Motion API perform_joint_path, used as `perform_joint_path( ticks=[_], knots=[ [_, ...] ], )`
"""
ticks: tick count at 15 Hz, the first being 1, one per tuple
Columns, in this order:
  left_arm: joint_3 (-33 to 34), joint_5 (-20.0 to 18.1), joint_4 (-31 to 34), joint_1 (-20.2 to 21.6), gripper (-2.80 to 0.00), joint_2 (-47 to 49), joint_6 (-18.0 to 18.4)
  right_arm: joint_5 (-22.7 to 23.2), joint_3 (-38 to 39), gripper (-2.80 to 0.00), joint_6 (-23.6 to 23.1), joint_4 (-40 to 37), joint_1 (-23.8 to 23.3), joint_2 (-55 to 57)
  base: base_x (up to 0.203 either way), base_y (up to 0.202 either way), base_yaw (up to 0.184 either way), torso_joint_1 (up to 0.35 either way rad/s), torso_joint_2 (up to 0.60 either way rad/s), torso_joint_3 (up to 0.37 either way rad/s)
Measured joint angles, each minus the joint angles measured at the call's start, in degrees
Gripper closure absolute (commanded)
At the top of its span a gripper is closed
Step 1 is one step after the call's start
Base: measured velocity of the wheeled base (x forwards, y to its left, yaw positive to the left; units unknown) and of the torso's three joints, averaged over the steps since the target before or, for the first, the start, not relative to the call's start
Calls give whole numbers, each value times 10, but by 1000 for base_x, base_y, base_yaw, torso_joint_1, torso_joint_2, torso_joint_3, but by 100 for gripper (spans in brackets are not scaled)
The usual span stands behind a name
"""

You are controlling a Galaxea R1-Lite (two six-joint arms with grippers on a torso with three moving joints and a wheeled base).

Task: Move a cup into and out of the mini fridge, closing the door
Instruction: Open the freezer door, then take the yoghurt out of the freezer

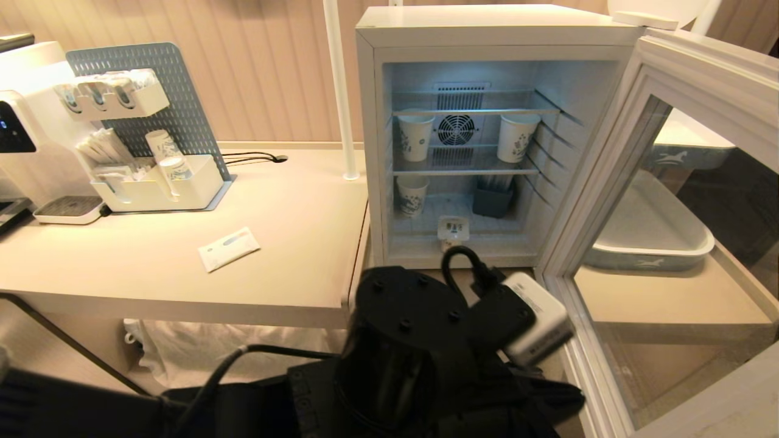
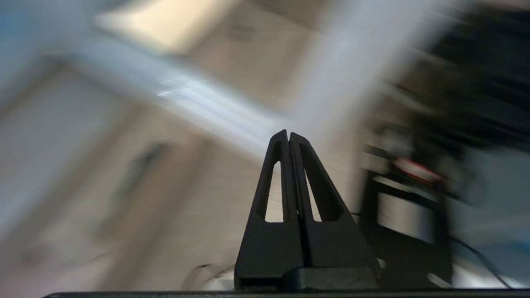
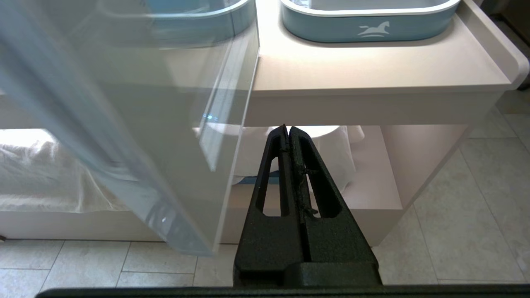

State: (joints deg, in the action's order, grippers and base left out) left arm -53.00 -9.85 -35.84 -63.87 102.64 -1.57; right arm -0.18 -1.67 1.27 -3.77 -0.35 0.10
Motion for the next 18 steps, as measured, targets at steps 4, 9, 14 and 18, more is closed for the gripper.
perform_joint_path(
  ticks=[4,9,14,18],
  knots=[
    [6,201,72,100,0,-116,1,0,-1,0,-1,-1,0,0,0,0,0,0,0,0],
    [-4,313,296,274,0,-423,-1,0,-2,0,0,-5,0,0,0,0,0,0,0,0],
    [-17,255,630,507,0,-760,-81,0,-3,0,-1,-6,0,12,0,0,0,0,0,0],
    [-65,186,833,629,0,-850,-186,0,-3,0,-1,-6,0,22,0,0,0,0,0,0]
  ],
)
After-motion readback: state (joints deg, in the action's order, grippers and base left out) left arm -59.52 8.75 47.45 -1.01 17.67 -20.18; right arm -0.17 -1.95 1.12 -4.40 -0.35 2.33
